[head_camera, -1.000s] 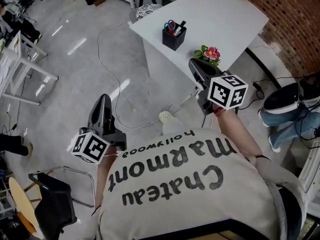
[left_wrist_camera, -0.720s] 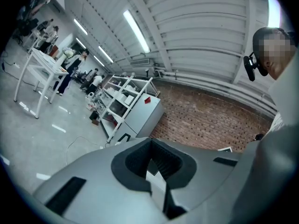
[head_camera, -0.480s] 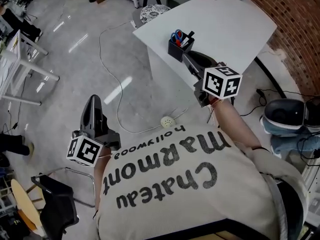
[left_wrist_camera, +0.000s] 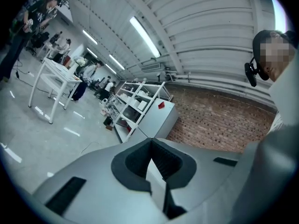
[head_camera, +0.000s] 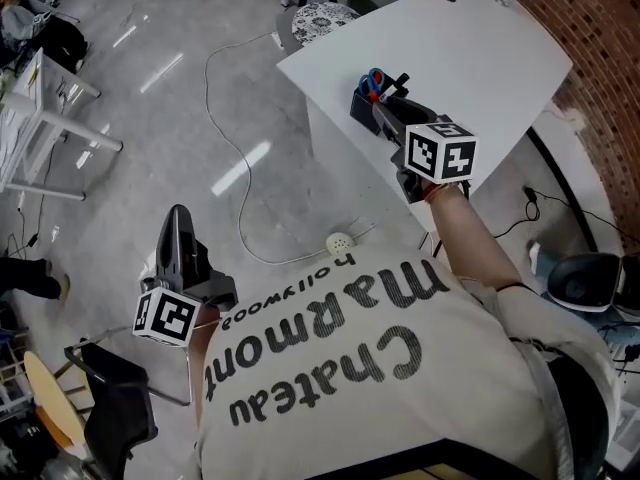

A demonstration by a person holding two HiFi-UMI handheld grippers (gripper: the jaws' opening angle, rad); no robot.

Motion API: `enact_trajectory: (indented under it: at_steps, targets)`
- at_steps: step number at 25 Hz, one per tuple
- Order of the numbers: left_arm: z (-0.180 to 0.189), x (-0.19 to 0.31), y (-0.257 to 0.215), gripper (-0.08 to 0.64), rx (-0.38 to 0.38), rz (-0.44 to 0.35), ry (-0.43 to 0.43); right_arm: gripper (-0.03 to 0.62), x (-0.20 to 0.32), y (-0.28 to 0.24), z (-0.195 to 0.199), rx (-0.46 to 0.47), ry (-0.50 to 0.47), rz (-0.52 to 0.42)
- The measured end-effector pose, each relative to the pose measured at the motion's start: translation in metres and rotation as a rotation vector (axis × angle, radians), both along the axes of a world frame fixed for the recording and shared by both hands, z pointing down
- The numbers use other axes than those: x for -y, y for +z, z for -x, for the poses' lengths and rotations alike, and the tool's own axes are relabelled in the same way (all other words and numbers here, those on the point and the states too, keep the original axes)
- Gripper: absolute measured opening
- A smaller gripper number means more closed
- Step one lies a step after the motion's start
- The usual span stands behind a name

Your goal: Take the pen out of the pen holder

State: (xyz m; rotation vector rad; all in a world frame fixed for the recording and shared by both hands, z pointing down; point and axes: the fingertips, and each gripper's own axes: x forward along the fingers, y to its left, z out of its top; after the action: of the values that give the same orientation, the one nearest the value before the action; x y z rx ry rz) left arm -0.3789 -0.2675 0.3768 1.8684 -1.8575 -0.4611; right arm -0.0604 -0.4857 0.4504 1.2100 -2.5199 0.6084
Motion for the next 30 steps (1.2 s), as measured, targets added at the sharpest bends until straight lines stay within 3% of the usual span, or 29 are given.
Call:
enact_trajectory:
  at_steps: [17, 24, 30]
  targets:
    - [0.015, 0.013, 0.016, 0.002, -0.026, 0.036, -0.057, 0.126, 0.038, 0.043, 0.007, -0.179, -0.036, 0.066]
    - [0.013, 0.018, 0.019, 0.002, -0.034, 0.041, -0.071, 0.126, 0.050, 0.050, 0.014, -0.189, -0.059, 0.089]
    - [0.015, 0.016, 0.018, 0.002, -0.030, 0.044, -0.088, 0.086, 0.054, 0.053, 0.012, -0.200, -0.040, 0.101]
